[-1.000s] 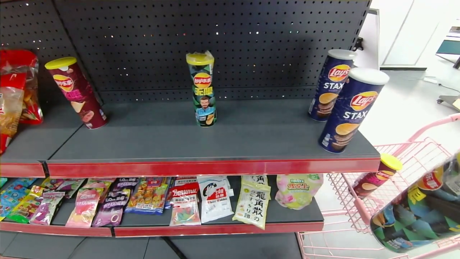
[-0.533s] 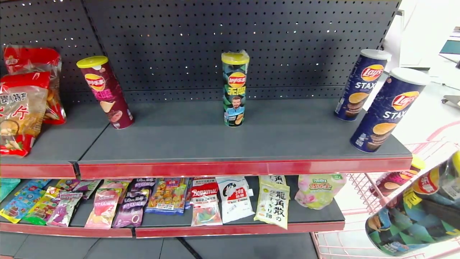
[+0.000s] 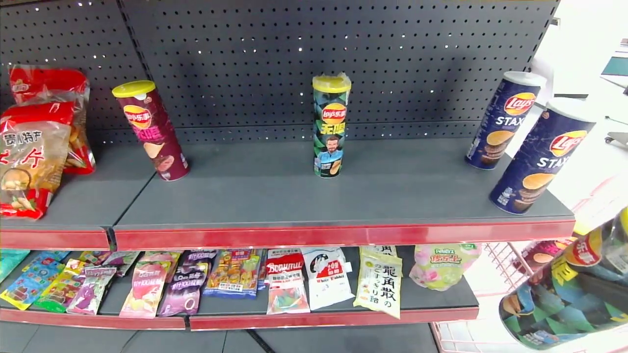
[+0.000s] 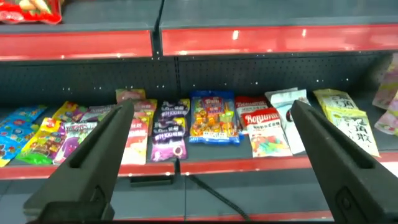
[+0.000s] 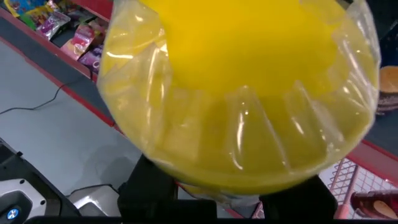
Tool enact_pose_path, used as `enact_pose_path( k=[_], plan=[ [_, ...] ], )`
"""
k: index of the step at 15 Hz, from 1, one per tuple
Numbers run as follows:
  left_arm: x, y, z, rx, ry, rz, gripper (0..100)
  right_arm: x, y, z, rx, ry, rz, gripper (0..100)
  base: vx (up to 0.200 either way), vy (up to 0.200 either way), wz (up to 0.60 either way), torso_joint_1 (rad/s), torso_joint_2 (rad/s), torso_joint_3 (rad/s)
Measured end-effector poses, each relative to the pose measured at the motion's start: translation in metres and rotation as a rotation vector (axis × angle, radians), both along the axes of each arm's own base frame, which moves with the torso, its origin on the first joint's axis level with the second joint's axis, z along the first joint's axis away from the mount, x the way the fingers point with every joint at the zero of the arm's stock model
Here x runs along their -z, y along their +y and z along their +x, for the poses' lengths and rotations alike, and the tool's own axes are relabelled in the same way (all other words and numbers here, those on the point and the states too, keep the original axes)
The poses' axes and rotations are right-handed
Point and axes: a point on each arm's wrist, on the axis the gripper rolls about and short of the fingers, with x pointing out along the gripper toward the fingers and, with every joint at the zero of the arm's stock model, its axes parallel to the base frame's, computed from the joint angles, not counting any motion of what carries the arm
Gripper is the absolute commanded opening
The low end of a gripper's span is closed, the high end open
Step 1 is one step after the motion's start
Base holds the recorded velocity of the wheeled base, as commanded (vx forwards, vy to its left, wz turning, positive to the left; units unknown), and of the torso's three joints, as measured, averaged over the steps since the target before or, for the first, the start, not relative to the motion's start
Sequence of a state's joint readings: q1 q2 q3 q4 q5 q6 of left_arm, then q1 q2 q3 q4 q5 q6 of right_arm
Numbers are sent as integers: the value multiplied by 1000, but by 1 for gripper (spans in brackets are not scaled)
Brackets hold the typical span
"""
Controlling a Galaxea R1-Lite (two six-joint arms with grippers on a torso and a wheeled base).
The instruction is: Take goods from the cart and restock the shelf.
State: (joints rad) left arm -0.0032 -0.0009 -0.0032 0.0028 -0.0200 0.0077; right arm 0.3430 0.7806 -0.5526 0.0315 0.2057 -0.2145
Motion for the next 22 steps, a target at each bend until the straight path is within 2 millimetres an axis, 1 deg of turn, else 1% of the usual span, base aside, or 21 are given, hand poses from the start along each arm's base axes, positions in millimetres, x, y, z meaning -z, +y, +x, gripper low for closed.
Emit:
enact_pose_path(
  k=[6, 20, 21, 22],
  plan=[
    [0, 0, 0, 0, 1, 0, 100, 0, 1, 0, -15, -2, -8, 0, 200, 0, 0, 2, 4, 1],
    [0, 0, 1, 7, 11, -1, 100, 0, 2, -1, -35, -2, -8, 0, 0, 0, 0, 0, 0, 0],
    [-1, 0, 1, 20, 11, 14, 100, -1, 2, -1, -33, -4, -8, 0, 0, 0, 0, 0, 0, 0],
    [-6, -1, 0, 42, -9, 20, 100, -3, 3, 0, -34, -13, -4, 0, 0, 0, 0, 0, 0, 0]
  ],
)
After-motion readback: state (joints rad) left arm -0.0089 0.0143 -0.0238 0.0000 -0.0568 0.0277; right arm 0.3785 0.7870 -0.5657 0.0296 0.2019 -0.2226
